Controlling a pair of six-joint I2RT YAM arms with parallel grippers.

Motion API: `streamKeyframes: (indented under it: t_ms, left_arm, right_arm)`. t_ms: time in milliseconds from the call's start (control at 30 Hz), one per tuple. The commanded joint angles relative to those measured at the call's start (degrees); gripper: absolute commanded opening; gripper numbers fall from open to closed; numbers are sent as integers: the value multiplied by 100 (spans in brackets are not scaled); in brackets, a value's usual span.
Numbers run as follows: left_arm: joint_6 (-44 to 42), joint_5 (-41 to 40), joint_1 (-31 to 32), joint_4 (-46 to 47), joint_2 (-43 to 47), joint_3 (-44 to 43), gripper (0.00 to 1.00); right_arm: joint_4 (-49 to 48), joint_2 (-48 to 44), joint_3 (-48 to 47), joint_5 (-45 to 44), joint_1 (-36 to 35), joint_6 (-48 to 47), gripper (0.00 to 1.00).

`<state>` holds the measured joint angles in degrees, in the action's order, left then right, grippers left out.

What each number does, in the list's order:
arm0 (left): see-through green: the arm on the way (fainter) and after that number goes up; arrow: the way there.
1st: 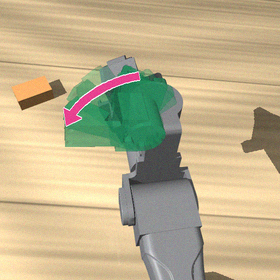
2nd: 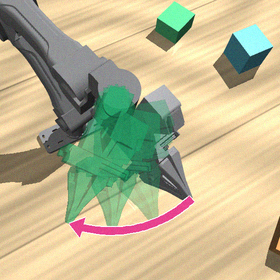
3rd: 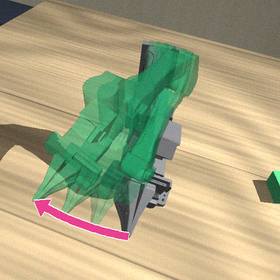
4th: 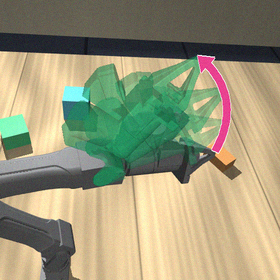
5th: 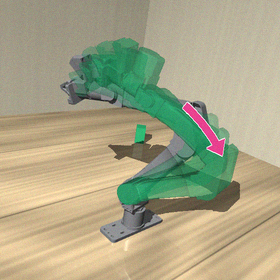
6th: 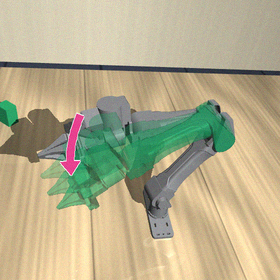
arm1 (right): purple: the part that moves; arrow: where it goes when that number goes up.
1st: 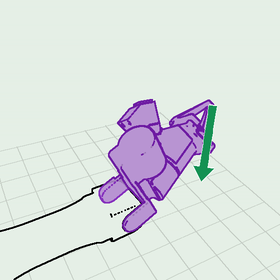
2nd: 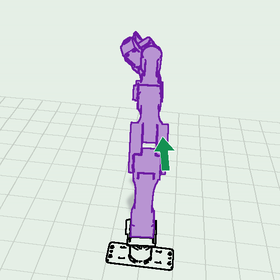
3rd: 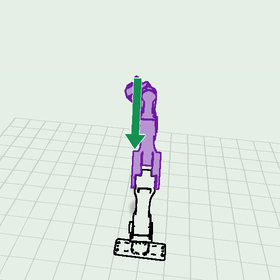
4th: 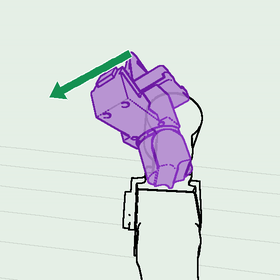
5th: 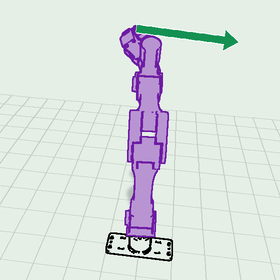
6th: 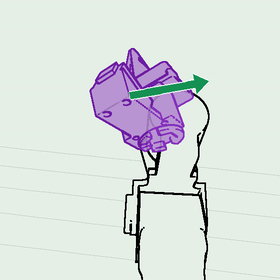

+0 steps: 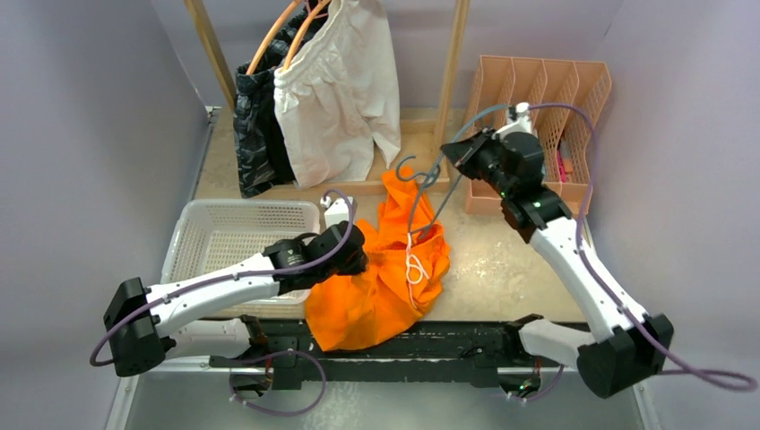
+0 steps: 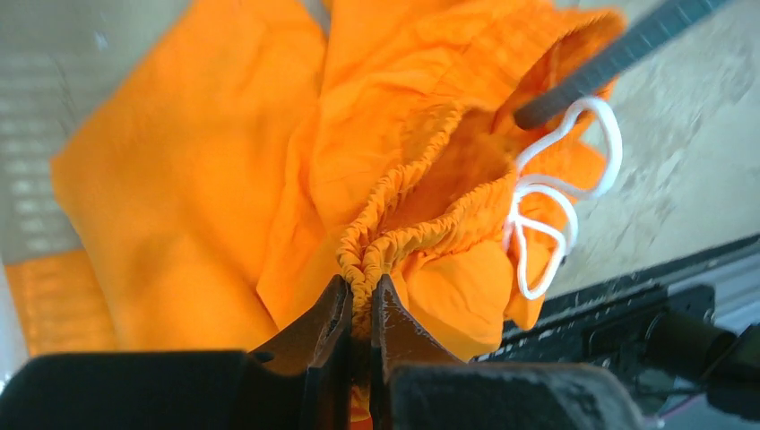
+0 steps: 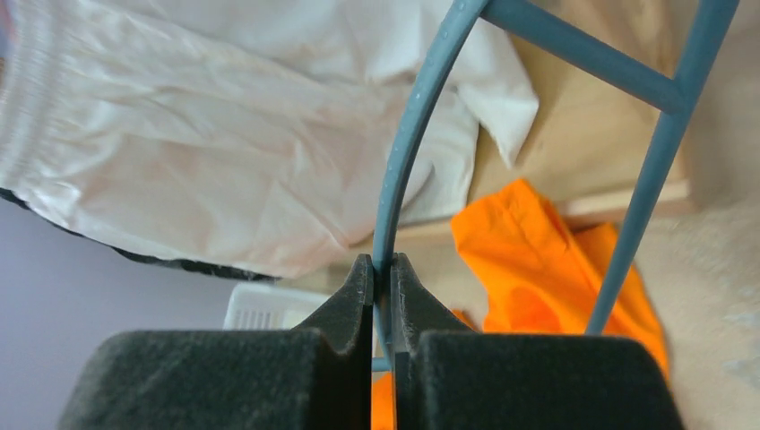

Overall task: Remove the shorts from the hanger
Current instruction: Remove the shorts from the hanger, then place the hanger on the clothes rod.

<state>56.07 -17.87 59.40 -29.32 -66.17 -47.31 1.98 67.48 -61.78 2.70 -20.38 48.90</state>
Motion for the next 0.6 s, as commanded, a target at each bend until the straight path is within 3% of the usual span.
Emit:
streamKeyframes:
  t_ms: [0,133,233,300,433,567]
  left_arm:
    - [-360,-1061,-210,126,78,-559,0]
    - [-675,-424,-1096,445,-314,-890,0]
    - [-906,-193,-1307,404,-729,-1342,0]
    - [-921,-313,-1310,21,-1027,-1767,17]
    - [-891,-414,-1312,-565,-1051,-2176,68]
    - [-615,-97,-1315,-89,-266,-1514,78]
  right_arm:
    - [454,-628,-356,-800,43,-635,0]
    - [700,-979,-375,-574,39,-574,0]
    - [790,-1202,-353,-464,42,-446,0]
    - [839,-1258,-359,-112,43,-401,0]
    - [855,-1231,-112,412,37,-158,0]
    - [373,-1376,342,554,38,214,0]
